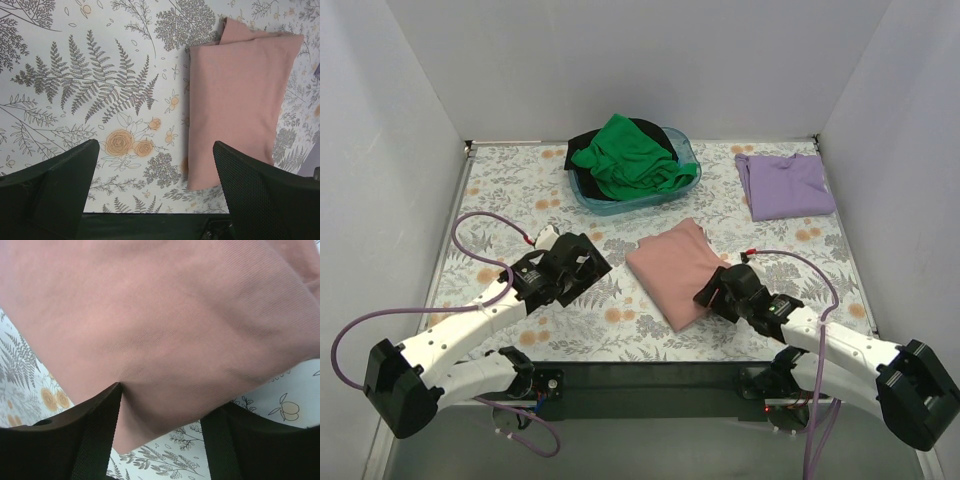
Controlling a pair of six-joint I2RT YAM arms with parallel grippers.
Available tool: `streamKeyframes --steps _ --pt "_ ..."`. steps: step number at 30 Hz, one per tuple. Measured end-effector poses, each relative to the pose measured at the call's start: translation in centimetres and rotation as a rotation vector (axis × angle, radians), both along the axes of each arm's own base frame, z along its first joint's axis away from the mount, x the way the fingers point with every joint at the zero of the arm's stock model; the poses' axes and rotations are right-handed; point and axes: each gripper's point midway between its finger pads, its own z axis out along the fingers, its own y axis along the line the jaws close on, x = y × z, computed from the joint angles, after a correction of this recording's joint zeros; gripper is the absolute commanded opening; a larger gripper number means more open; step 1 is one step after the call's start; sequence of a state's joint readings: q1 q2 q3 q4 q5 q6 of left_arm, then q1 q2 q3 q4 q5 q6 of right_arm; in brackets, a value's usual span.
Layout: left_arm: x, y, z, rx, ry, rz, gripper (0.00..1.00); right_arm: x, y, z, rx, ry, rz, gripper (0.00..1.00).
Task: Fold and stack the t-shirts
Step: Neatly place the folded tshirt to the corner
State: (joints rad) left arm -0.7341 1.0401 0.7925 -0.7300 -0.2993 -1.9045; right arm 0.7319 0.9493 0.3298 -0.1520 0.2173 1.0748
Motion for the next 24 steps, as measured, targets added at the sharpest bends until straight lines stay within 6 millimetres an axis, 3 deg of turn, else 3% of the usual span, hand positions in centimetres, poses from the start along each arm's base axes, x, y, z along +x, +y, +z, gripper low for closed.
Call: streamKeyframes --steps 1,2,4,8,9,15,21,24 --pt "0.0 0.0 0.0 0.001 0.001 0.000 0.98 0.1 -0.2 -0.1 -0.004 -0.001 -0.010 0.64" --pt "0.0 0.0 -0.1 0.002 0.002 0.000 0.98 0.3 -0.3 -0.1 -0.007 -0.002 -0.022 0.52" --pt "-0.1 0.0 -0.1 0.004 0.005 0.000 0.98 0.8 -1.0 -0.6 -0.028 0.003 -0.045 0.45" --pt "-0.1 0.2 -0.1 0.010 0.007 0.003 0.98 2.1 -2.3 -1.3 -0.064 0.009 -0.084 0.13" --pt "-0.1 0.3 0.0 0.015 0.007 0.005 0.98 2.6 -2.7 -1.3 -0.082 0.007 -0.083 0.10" --pt "0.3 1.0 0.8 0.042 -0.014 0.029 0.98 6.5 -6.2 0.0 -0.282 -0.007 0.021 0.01" --pt "0.5 2.3 0.8 0.093 -0.033 0.064 0.98 14.1 -7.2 6.1 -0.507 -0.160 0.233 0.01" --pt "0.6 3.0 0.9 0.123 -0.037 0.083 0.98 17.2 -8.1 8.1 -0.631 -0.212 0.311 0.01"
